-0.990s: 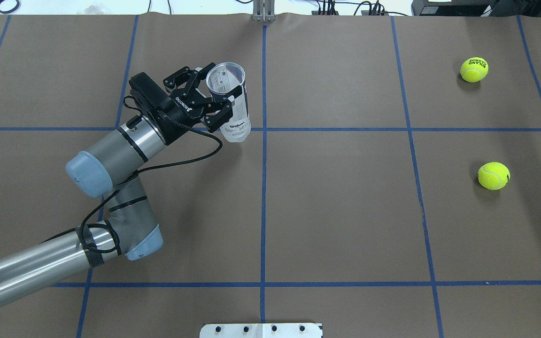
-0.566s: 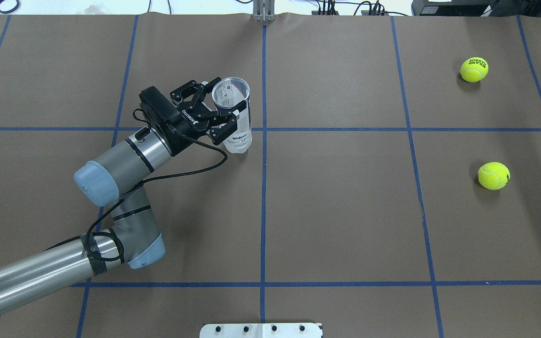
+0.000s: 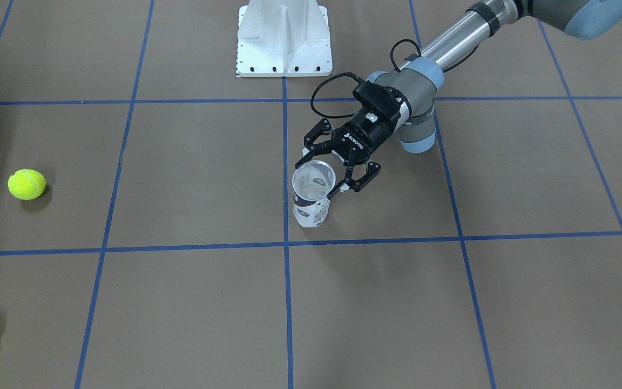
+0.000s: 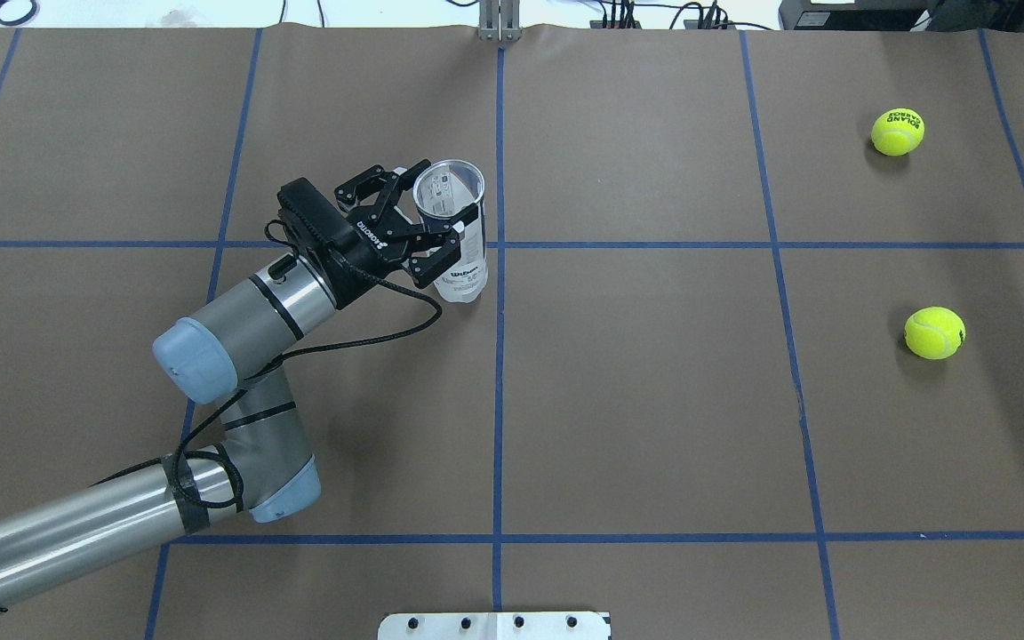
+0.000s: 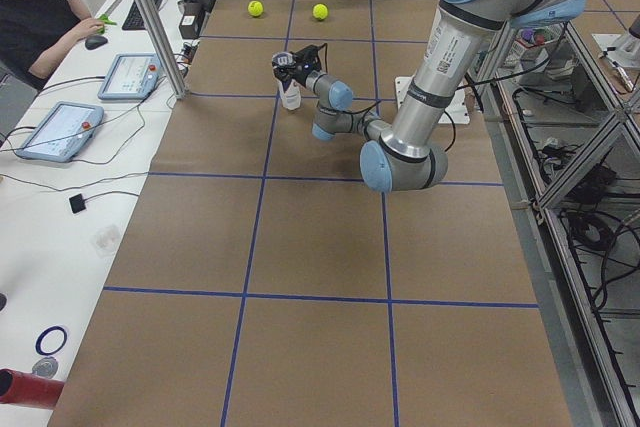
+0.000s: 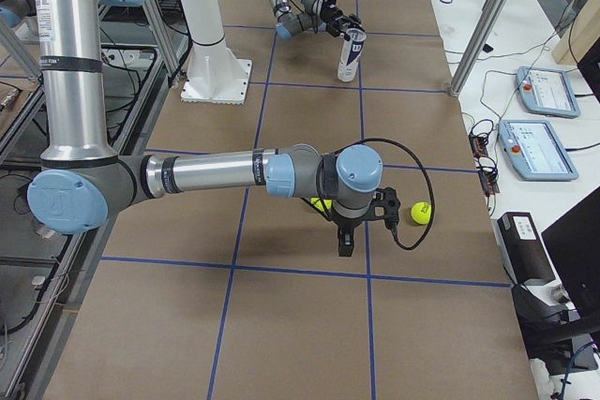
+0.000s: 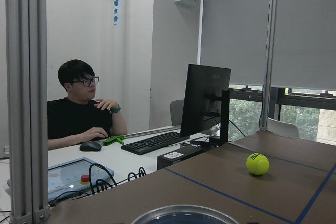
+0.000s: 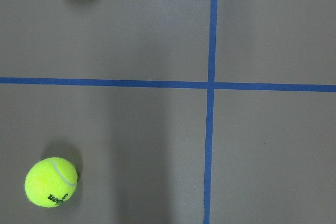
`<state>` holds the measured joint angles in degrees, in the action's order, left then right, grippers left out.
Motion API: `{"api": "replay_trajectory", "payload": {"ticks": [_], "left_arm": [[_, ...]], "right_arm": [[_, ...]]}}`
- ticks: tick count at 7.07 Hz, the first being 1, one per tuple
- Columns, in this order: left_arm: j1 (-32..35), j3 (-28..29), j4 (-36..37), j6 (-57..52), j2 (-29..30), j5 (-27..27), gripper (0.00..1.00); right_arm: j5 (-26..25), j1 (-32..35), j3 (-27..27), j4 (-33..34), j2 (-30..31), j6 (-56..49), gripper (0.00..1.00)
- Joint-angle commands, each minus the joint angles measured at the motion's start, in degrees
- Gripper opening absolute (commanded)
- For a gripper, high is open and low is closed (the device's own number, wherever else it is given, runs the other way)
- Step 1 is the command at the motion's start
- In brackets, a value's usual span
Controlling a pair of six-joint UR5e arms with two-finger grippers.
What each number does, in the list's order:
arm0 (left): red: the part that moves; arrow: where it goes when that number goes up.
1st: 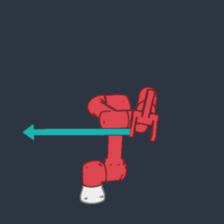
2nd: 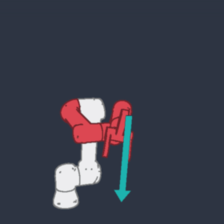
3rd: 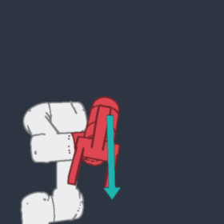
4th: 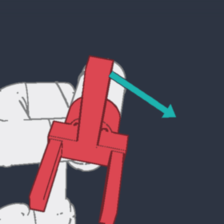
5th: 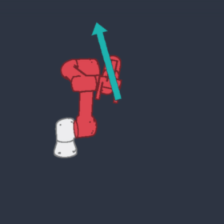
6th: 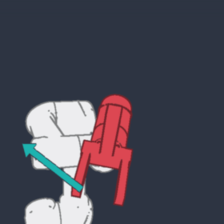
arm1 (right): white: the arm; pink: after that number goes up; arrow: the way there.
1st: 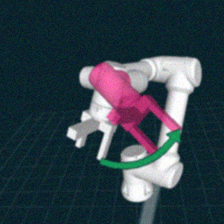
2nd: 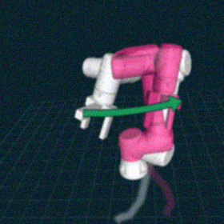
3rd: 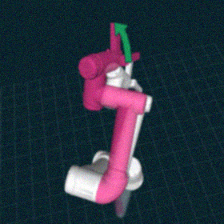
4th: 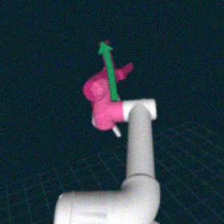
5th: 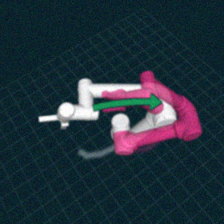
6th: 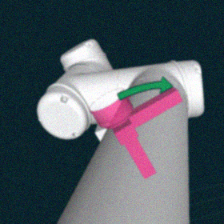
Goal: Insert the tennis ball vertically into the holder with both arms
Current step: 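Lower the upright can onto the table with the left gripper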
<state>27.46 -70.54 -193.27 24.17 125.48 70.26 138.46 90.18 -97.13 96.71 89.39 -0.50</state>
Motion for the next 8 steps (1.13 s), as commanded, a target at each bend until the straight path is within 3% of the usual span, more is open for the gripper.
{"api": "replay_trajectory", "payload": {"ticks": [1,2,3,4,8], "left_arm": [[-0.65,-0.04,0.00,0.00,0.21,-0.03,0.44],[-0.74,-0.04,0.00,0.00,0.21,-0.03,0.53],[-0.65,-0.04,0.09,-0.09,0.21,-0.12,0.86],[-0.65,-0.04,0.09,-0.18,-0.23,-0.03,0.99],[-0.74,-1.52,-0.09,0.17,0.29,-0.03,0.99]], "right_arm": [[-0.03,0.00,0.19,-0.03,0.00,-0.03,0.99],[-0.03,0.00,0.10,-0.03,0.00,-0.03,0.99],[-0.03,0.00,0.10,-0.03,-0.09,-0.03,0.99],[-0.03,-0.09,0.10,-0.03,-0.09,-0.03,0.99],[0.06,0.00,0.27,-0.12,-0.09,-0.03,0.99]]}}
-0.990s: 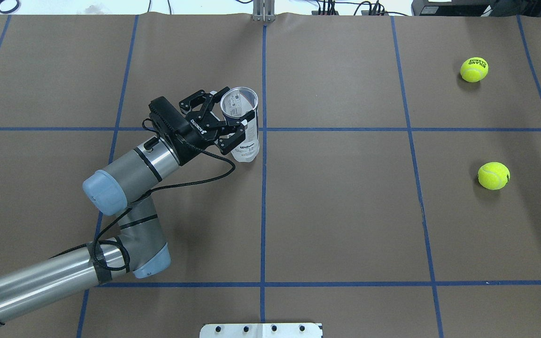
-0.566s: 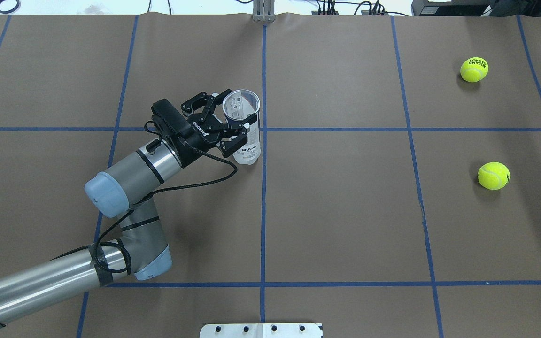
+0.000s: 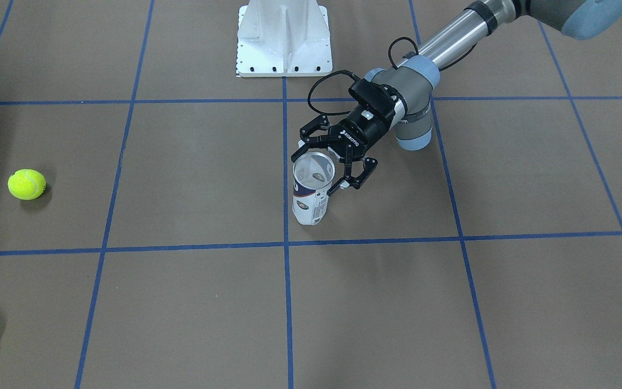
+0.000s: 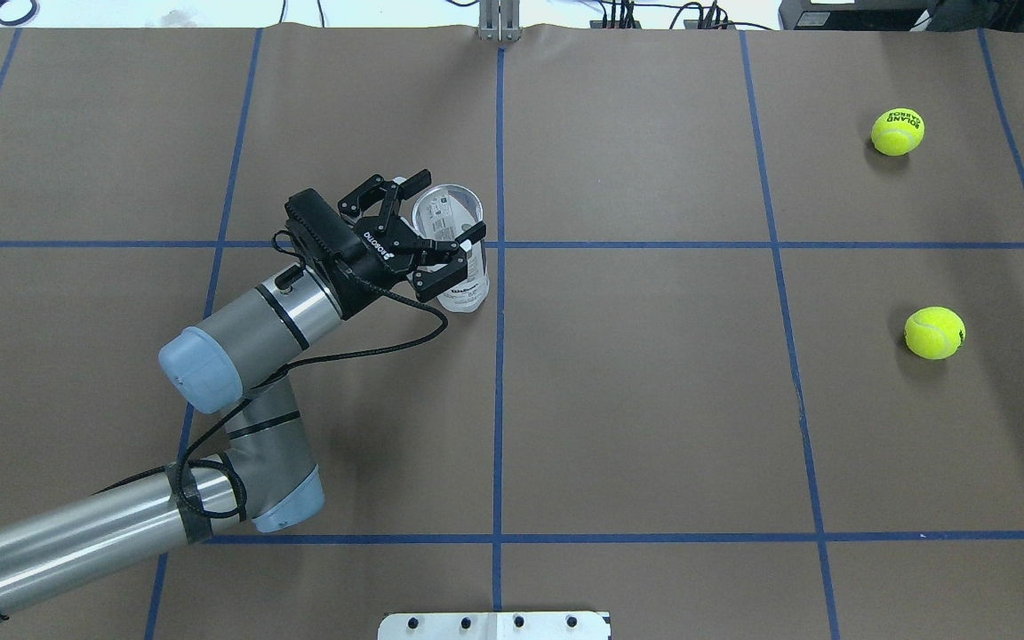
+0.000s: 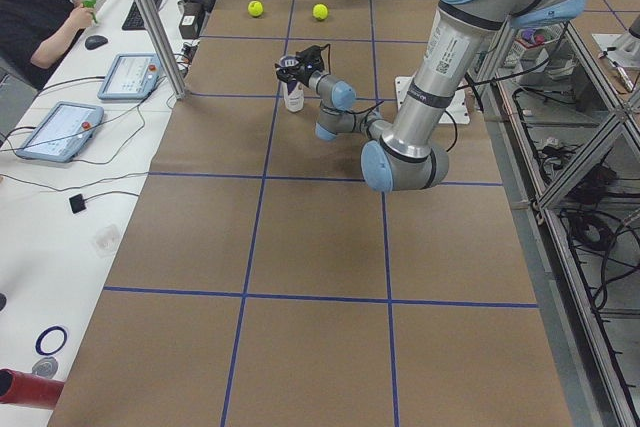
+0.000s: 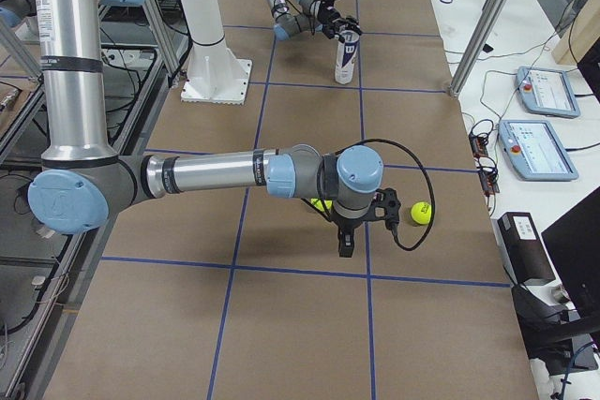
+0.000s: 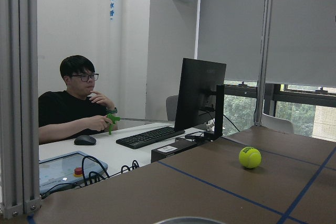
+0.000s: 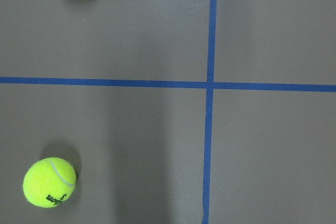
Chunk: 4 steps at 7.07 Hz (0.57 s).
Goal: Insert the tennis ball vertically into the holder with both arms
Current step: 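Lower the upright can onto the table with the left gripper, then open the left gripper and draw it back from the standing can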
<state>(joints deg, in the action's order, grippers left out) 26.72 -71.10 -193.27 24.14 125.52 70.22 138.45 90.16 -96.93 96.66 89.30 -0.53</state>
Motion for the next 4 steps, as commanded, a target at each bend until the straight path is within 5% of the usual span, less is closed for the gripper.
{"api": "replay_trajectory", "payload": {"ticks": [1,3,4], "left_arm": [[-0.01,-3.66,0.00,0.21,0.60,0.01,0.99],[1.74,-8.67,3.40,-0.05,0.26,0.62,0.99],[3.58,-14.97,11.26,0.03,-1.66,1.67,0.99]], "right_arm": [[0.07,0.01,-0.01,-0.07,0.09,0.00,0.99],[0.07,0.01,-0.19,-0.07,0.00,0.00,0.99],[0.07,0.01,-0.45,-0.07,-0.18,0.00,0.99]]}}
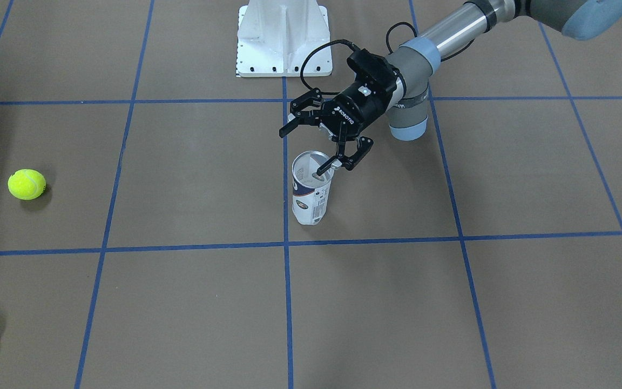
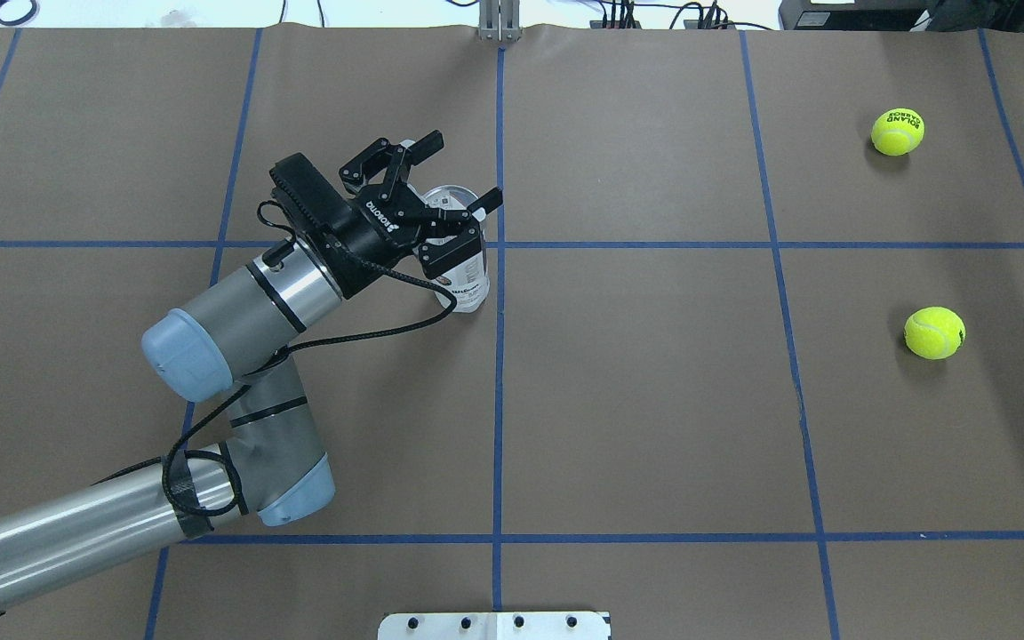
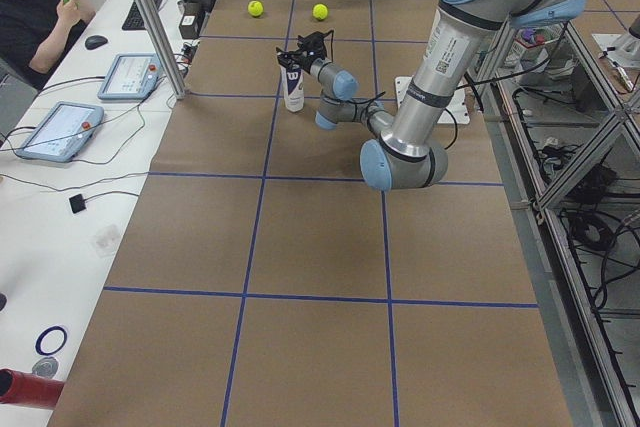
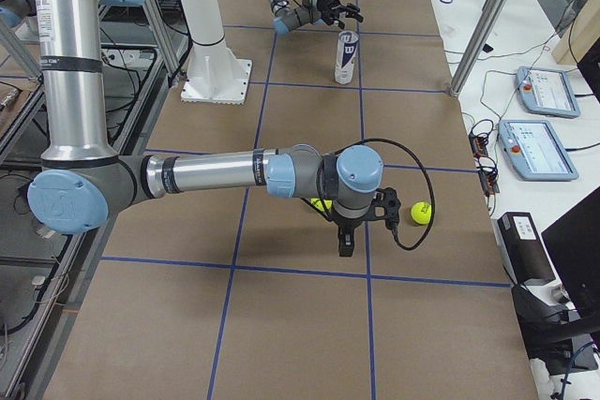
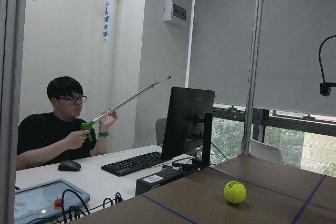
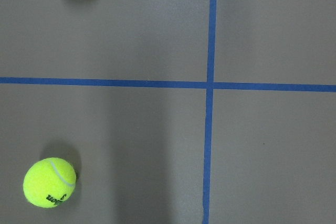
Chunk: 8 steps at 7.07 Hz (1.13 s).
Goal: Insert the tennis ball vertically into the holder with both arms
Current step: 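Open the left gripper and draw it back from the standing can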
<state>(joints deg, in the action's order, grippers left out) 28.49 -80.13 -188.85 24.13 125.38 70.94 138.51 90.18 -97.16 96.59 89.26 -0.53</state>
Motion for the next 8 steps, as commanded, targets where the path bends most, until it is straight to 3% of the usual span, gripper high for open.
{"api": "replay_trajectory", "payload": {"ticks": [1,3,4,5,7,8], "left_arm": [[3.49,-14.36,15.18,0.56,-7.37,2.52,0.99],[7.26,-20.58,16.85,11.21,-15.39,4.19,0.99],[9.46,-20.77,16.76,11.20,-20.48,9.78,0.99],[10.88,-20.77,16.59,11.29,-24.01,13.40,0.99],[10.72,-18.15,16.76,11.20,-26.67,14.58,0.99],[10.37,-15.00,16.67,11.11,-26.68,14.58,0.99]], "right_arm": [[0.00,0.08,-1.62,0.17,-0.40,0.00,0.99],[-3.57,-1.31,-5.31,0.35,-0.66,0.09,0.99],[-3.25,-1.84,-6.19,0.61,-0.58,0.26,0.99],[-2.82,-3.94,-4.81,0.18,-0.75,5.92,0.99],[-1.85,-10.16,-5.85,-4.19,-0.14,9.20,1.00],[-2.02,-14.29,-6.28,-8.22,-0.14,16.80,0.99]]}}
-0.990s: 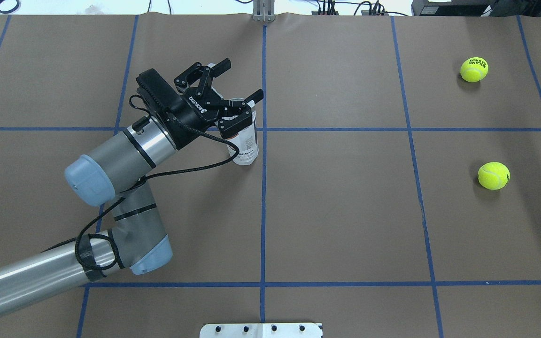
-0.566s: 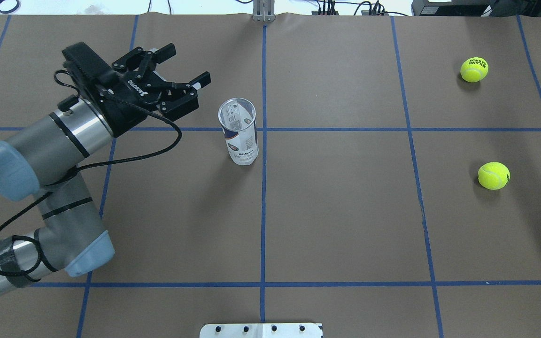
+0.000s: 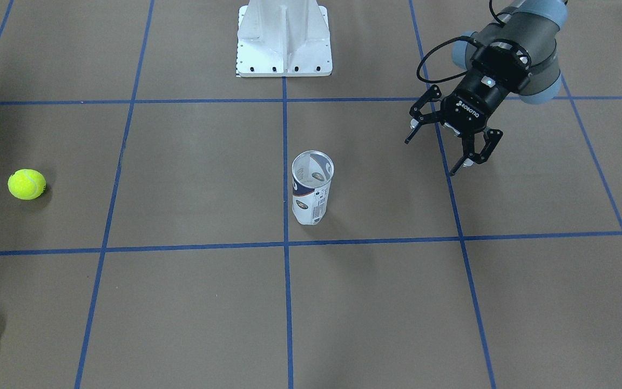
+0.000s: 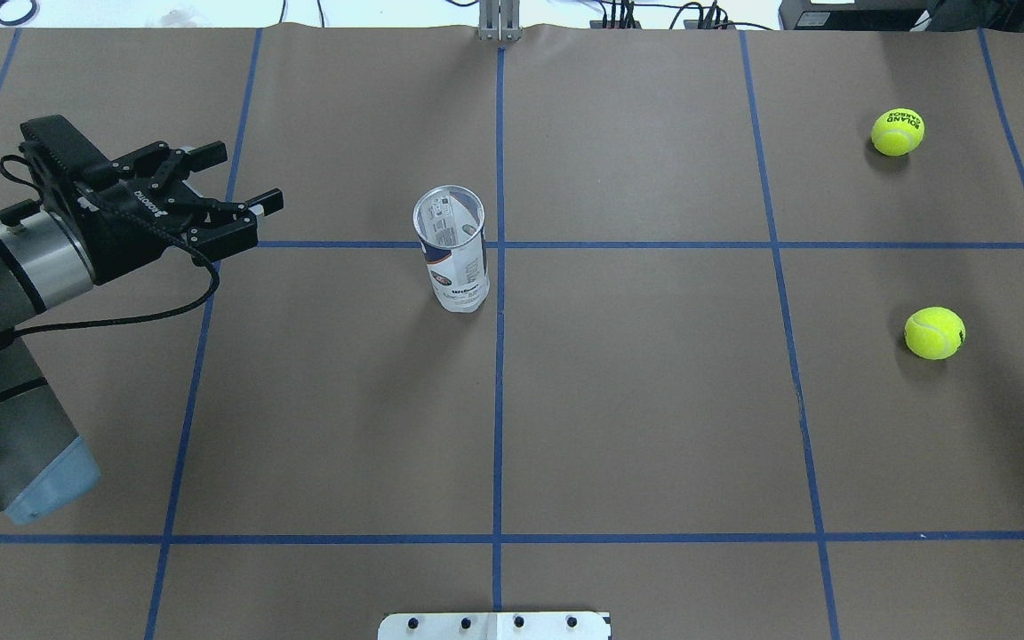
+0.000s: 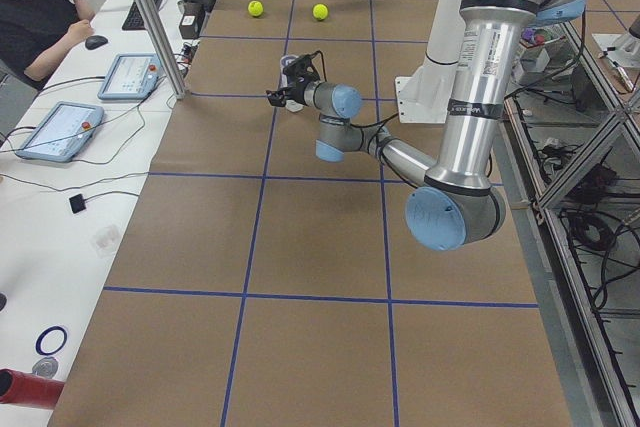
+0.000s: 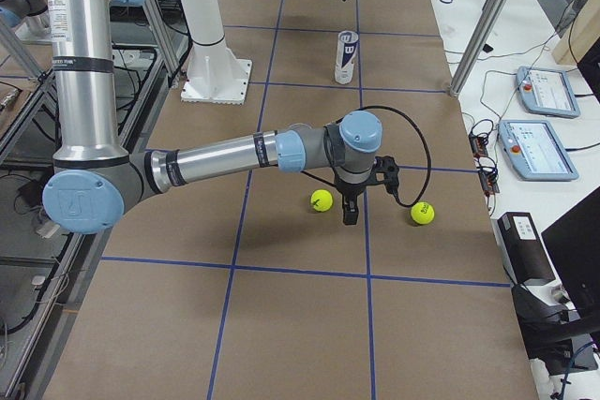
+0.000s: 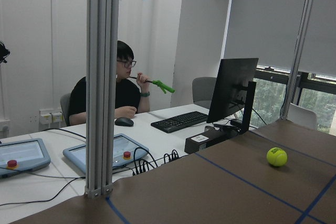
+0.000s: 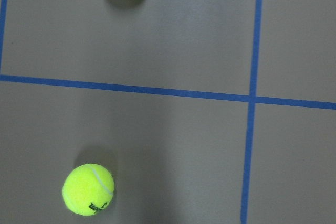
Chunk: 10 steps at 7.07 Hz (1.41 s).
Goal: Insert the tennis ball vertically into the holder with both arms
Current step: 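Open the left gripper and draw it back from the standing can, then reach the right gripper down and grasp the nearer yellow tennis ball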
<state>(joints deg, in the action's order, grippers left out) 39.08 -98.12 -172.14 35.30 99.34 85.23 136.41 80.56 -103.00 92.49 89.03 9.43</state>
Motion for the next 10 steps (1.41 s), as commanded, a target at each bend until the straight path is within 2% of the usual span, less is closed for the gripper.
{"api": "replay_trajectory", "payload": {"ticks": [1,2,3,5,10], "left_arm": [[-0.32,5.37,-0.56,-0.23,-0.12,0.29,0.99],[-0.32,5.49,-0.56,-0.23,-0.29,0.29,0.99],[-0.41,5.49,-0.48,-0.23,-0.03,0.29,0.99],[-0.41,5.66,-0.39,-0.23,0.33,0.20,0.99],[-0.41,7.77,-0.65,-0.49,1.82,0.02,0.99]], "right_arm": [[-0.53,-7.93,0.33,-14.42,0.35,14.40,0.99],[-0.54,-11.18,0.60,-18.44,0.79,18.92,0.99],[-2.01,-14.52,0.69,-19.44,0.88,22.53,0.99],[-5.97,-18.41,1.13,-19.54,1.84,22.39,0.99],[-7.30,-22.11,7.52,-19.80,1.06,18.53,0.99]]}}
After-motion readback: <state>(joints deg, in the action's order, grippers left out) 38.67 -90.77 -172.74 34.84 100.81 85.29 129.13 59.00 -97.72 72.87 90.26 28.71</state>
